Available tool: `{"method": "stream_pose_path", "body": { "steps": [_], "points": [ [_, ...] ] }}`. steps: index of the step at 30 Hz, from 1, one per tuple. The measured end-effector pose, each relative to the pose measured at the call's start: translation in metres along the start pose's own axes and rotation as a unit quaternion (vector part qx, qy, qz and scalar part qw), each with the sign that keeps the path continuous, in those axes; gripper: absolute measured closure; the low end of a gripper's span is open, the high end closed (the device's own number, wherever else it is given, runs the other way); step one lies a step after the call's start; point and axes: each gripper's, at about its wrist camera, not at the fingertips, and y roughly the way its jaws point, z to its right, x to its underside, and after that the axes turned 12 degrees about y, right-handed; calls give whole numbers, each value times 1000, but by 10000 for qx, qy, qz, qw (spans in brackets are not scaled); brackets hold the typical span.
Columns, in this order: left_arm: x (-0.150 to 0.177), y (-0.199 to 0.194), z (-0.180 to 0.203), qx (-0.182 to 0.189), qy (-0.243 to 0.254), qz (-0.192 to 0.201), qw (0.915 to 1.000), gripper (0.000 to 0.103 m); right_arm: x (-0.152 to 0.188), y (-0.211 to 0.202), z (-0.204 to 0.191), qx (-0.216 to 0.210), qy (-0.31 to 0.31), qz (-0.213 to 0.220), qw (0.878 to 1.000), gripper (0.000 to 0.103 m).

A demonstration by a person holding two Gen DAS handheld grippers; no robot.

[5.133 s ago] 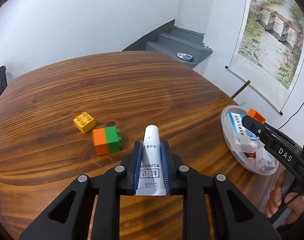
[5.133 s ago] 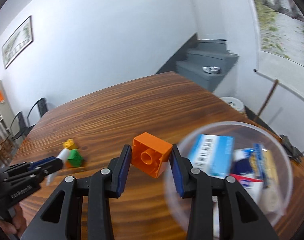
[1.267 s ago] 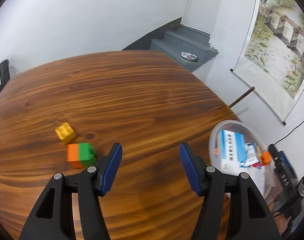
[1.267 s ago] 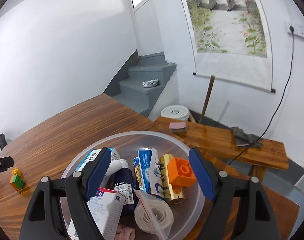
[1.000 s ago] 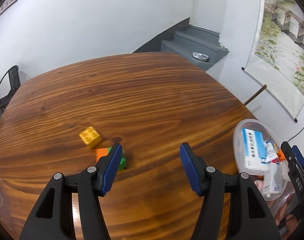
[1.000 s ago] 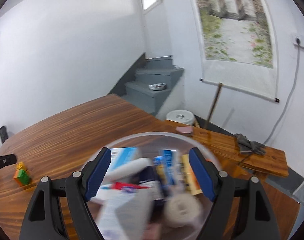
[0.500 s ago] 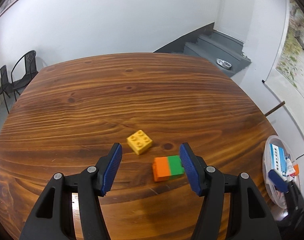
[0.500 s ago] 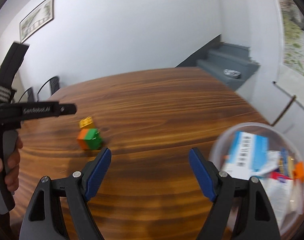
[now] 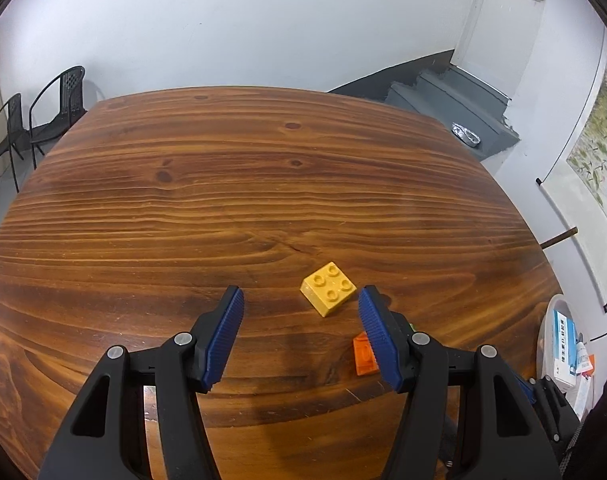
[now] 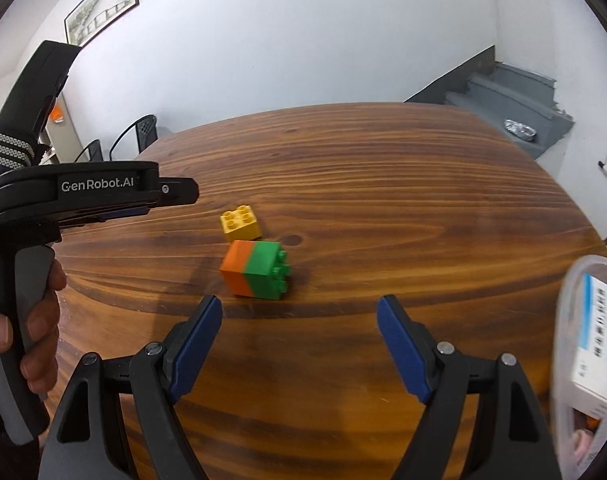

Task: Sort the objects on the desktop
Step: 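Grasp the orange-green Lego stack with the right tool while the left tool grasps the yellow brick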

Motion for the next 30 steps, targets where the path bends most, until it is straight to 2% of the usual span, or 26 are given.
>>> {"method": "stream_pose_path", "body": {
  "steps": [7,9,12,14,15,22,30],
  "points": [
    [-2,4,-20,-70,-183,-23,9998,39,-8,29,-23,-64,-132,-210,9997,20],
    [-2,5,-25,-89,-269,-26,9996,39,-9,39,-31,5,-278,-249,9993,24],
    [-2,7,-31,-71,-358,-29,9993,39,-11,51,-38,75,-382,-348,9986,33],
    [-1,10,-31,-51,-353,-38,9994,39,-14,60,-39,184,-397,-448,9980,47],
    [-1,11,-31,-45,-341,-44,9994,39,-15,65,-37,204,-356,-527,9978,51],
    [2,24,-14,266,-98,-34,9996,39,-19,62,-15,337,-145,-497,9981,52],
    [4,43,4,250,273,-24,9993,39,-18,50,12,514,-107,-448,9976,52]
  ]
}}
